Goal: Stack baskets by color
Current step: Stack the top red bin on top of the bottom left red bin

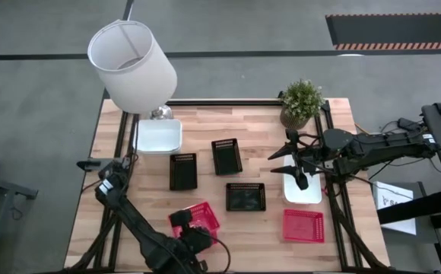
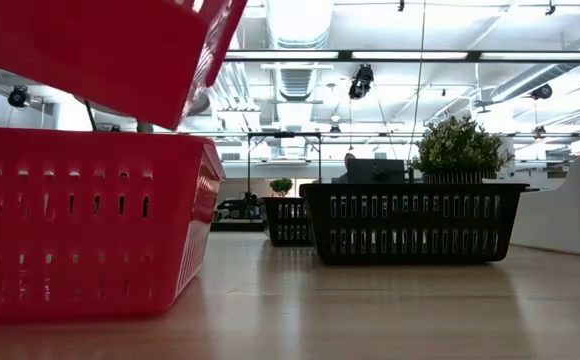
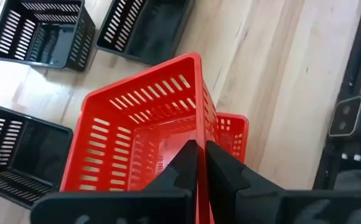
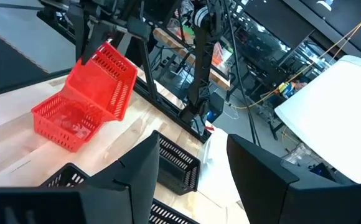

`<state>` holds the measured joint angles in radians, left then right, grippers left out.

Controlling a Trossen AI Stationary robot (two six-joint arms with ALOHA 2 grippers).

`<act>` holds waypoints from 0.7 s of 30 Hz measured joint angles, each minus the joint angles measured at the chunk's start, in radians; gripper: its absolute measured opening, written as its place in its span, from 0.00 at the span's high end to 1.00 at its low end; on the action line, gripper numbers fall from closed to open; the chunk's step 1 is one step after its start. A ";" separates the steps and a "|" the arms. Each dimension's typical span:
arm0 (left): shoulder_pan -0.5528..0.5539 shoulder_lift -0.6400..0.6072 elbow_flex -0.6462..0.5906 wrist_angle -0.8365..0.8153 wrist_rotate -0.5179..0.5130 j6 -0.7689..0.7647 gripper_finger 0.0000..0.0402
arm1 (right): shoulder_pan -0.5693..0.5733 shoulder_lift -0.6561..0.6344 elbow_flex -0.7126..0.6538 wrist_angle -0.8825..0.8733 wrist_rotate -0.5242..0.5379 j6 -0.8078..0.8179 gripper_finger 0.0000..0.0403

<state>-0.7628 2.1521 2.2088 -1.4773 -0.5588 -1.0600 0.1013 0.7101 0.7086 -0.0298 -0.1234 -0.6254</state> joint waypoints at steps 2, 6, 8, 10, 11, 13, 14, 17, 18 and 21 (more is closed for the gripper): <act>-0.006 0.000 -0.003 -0.003 0.000 -0.005 1.00 | 0.000 0.000 0.000 0.001 0.000 0.000 0.55; -0.028 0.004 -0.005 -0.002 -0.002 -0.001 1.00 | 0.000 0.000 0.000 0.001 0.000 0.005 0.55; -0.037 0.011 -0.006 -0.002 -0.002 0.023 1.00 | 0.000 0.001 0.000 0.001 0.000 0.005 0.55; -0.044 0.013 -0.007 -0.012 -0.013 0.026 1.00 | 0.000 0.005 0.000 0.004 0.000 0.005 0.55; -0.047 0.013 -0.007 -0.018 -0.034 0.022 1.00 | 0.000 0.007 0.000 0.004 0.000 0.004 0.55; -0.049 0.012 -0.008 -0.020 -0.077 0.022 1.00 | 0.000 0.013 0.000 0.005 0.000 0.005 0.55; -0.050 0.012 -0.010 -0.018 -0.095 0.024 1.00 | 0.000 0.014 0.000 0.004 0.000 0.004 0.55; -0.050 0.012 -0.036 0.003 -0.117 0.077 1.00 | 0.000 0.019 0.000 0.005 0.006 0.004 0.55; -0.051 0.012 -0.048 0.025 -0.118 0.118 1.00 | 0.000 0.019 0.000 0.005 0.014 0.004 0.55; -0.061 0.012 -0.085 0.067 -0.127 0.220 1.00 | 0.000 0.024 0.000 0.006 0.020 0.004 0.55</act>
<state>-0.8233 2.1643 2.1238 -1.4099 -0.6856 -0.8402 0.1013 0.7345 0.7082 -0.0239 -0.1032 -0.6212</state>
